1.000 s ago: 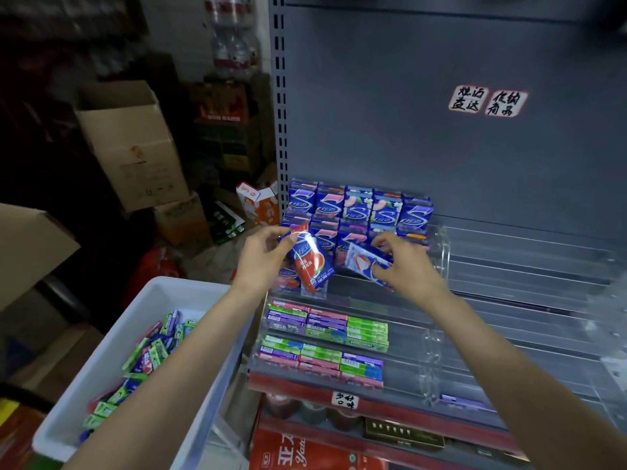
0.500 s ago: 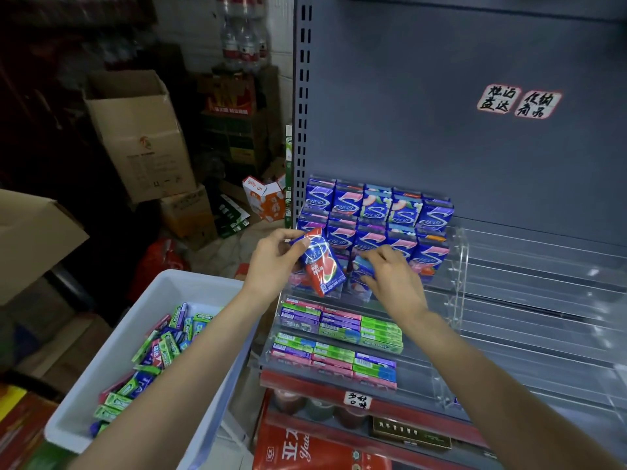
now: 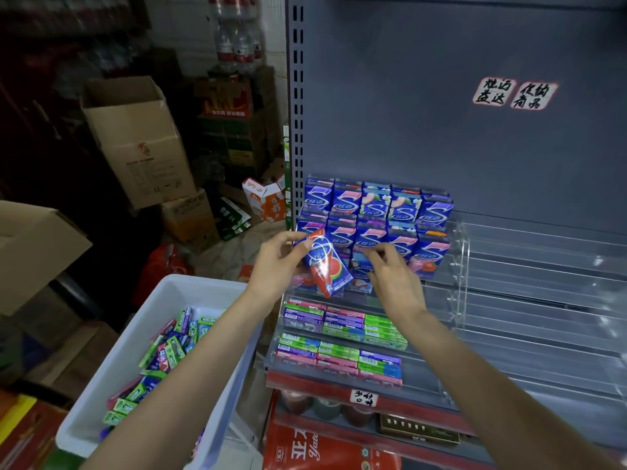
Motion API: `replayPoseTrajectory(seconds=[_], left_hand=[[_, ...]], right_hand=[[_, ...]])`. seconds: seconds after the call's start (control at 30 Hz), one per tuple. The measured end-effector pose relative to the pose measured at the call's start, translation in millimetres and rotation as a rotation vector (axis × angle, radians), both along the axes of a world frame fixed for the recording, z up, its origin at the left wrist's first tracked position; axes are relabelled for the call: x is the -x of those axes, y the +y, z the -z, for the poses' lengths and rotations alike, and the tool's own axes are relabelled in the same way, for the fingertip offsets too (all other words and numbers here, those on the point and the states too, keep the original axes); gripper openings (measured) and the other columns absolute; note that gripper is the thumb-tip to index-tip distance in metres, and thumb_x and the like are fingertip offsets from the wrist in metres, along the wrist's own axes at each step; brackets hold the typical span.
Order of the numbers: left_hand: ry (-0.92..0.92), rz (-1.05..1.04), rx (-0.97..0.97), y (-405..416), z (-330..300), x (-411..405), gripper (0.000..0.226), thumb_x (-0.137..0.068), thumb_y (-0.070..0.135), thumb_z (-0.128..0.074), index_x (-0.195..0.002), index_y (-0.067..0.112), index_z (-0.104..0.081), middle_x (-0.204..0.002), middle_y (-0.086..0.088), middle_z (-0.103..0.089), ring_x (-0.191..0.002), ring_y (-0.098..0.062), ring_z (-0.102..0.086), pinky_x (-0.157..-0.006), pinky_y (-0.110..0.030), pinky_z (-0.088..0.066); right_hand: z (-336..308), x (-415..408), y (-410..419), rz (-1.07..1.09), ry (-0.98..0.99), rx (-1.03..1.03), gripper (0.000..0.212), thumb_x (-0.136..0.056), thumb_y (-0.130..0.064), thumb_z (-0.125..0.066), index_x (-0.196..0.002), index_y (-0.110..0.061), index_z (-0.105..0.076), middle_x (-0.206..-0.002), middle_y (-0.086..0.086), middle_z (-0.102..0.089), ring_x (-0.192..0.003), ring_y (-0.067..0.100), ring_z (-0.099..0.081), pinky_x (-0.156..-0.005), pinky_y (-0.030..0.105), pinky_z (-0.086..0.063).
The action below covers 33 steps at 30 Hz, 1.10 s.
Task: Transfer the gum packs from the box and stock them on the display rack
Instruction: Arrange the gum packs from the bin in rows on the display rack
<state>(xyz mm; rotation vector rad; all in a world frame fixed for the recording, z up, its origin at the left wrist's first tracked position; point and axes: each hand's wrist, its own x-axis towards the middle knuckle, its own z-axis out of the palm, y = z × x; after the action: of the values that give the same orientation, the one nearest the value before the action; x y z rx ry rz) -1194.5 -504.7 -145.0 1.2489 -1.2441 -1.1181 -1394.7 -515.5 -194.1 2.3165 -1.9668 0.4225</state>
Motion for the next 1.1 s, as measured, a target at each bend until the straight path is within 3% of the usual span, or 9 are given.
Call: replayPoseTrajectory(seconds=[0.1, 0.23, 0.33, 0.43, 0.57, 0.67, 0.73, 0.9, 1.1], left_hand=[[0.013, 0.013, -0.001, -1, 3, 3, 0.017, -0.094, 0.020, -0.054, -0.110, 0.013, -0.055, -0.096, 0.001, -0.064, -0.085, -0.006, -0.064, -0.061, -0.014, -0.053], [0.003, 0.157, 0.047, -4, 1, 15, 0.018, -0.093, 0.018, -0.054, -0.111, 0.016, -0.056, -0.101, 0.003, -0.064, -0.090, -0.008, -0.065, -0.067, -0.017, -0.055], [-0.023, 0.315, 0.103, -6, -4, 32, 0.016, -0.093, 0.013, -0.054, -0.105, 0.022, -0.060, -0.103, -0.001, -0.065, -0.094, -0.014, -0.066, -0.076, -0.028, -0.057], [-0.079, 0.298, 0.107, -7, -6, 47, 0.013, -0.092, 0.017, -0.056, -0.103, 0.024, -0.061, -0.102, -0.001, -0.066, -0.098, -0.017, -0.065, -0.081, -0.038, -0.057], [-0.554, 0.112, 0.281, -10, 1, 38, 0.024, -0.094, 0.019, -0.056, -0.118, 0.017, -0.059, -0.108, 0.002, -0.063, -0.099, -0.010, -0.059, -0.081, -0.013, -0.047], [-1.038, 0.169, 0.356, -14, 14, 22, 0.039, -0.095, 0.021, -0.054, -0.133, 0.017, -0.051, -0.130, -0.002, -0.053, -0.117, -0.020, -0.049, -0.094, -0.032, -0.044], [-1.249, 0.229, 0.363, -17, 19, 19, 0.045, -0.096, 0.027, -0.051, -0.140, 0.023, -0.043, -0.141, 0.002, -0.044, -0.128, -0.020, -0.039, -0.100, -0.034, -0.035], [-1.341, 0.271, 0.311, -18, 28, 19, 0.049, -0.098, 0.030, -0.047, -0.145, 0.028, -0.034, -0.151, 0.007, -0.031, -0.138, -0.017, -0.027, -0.107, -0.036, -0.028], [-1.323, 0.247, 0.303, -15, 34, 20, 0.050, -0.098, 0.028, -0.047, -0.146, 0.027, -0.032, -0.151, 0.005, -0.029, -0.139, -0.017, -0.024, -0.107, -0.036, -0.028]], right_hand=[[-11, 3, 8, -0.014, -0.252, 0.052, 0.038, -0.091, -0.014, -0.058, -0.128, -0.012, -0.053, -0.124, 0.007, -0.047, -0.093, 0.020, -0.059, -0.071, 0.033, -0.054], [-43, 8, 16, -0.156, -0.775, -0.089, 0.039, -0.091, -0.027, -0.058, -0.129, -0.020, -0.053, -0.107, -0.004, -0.060, -0.086, 0.002, -0.057, -0.074, 0.008, -0.045], [-58, 13, 18, -0.275, -0.931, -0.306, 0.062, -0.085, -0.022, -0.067, -0.138, -0.033, -0.039, -0.099, -0.012, -0.059, -0.082, 0.002, -0.062, -0.073, 0.014, -0.050], [-58, 22, 18, -0.284, -1.006, -0.286, 0.066, -0.083, -0.005, -0.067, -0.137, -0.032, -0.038, -0.088, -0.009, -0.056, -0.071, 0.002, -0.060, -0.072, 0.022, -0.054], [-47, 29, 17, -0.135, -0.922, -0.135, 0.039, -0.087, -0.005, -0.063, -0.120, -0.023, -0.053, -0.087, -0.015, -0.054, -0.073, 0.004, -0.061, -0.073, 0.024, -0.053], [-33, 24, 16, -0.041, -0.829, -0.084, 0.035, -0.086, -0.004, -0.064, -0.117, -0.014, -0.053, -0.083, -0.012, -0.055, -0.081, 0.020, -0.063, -0.075, 0.030, -0.054], [-21, 17, 14, -0.026, -0.699, -0.055, 0.036, -0.085, -0.004, -0.065, -0.118, -0.014, -0.053, -0.095, -0.001, -0.060, -0.092, 0.021, -0.061, -0.086, 0.035, -0.051], [-2, 4, 12, 0.034, -0.574, -0.005, 0.037, -0.088, -0.003, -0.061, -0.124, -0.009, -0.054, -0.121, 0.008, -0.048, -0.109, 0.017, -0.050, -0.091, 0.008, -0.027], [4, -4, 13, 0.056, -0.586, 0.043, 0.033, -0.089, -0.001, -0.059, -0.120, -0.008, -0.055, -0.122, 0.007, -0.044, -0.100, 0.007, -0.044, -0.099, 0.020, -0.041]])
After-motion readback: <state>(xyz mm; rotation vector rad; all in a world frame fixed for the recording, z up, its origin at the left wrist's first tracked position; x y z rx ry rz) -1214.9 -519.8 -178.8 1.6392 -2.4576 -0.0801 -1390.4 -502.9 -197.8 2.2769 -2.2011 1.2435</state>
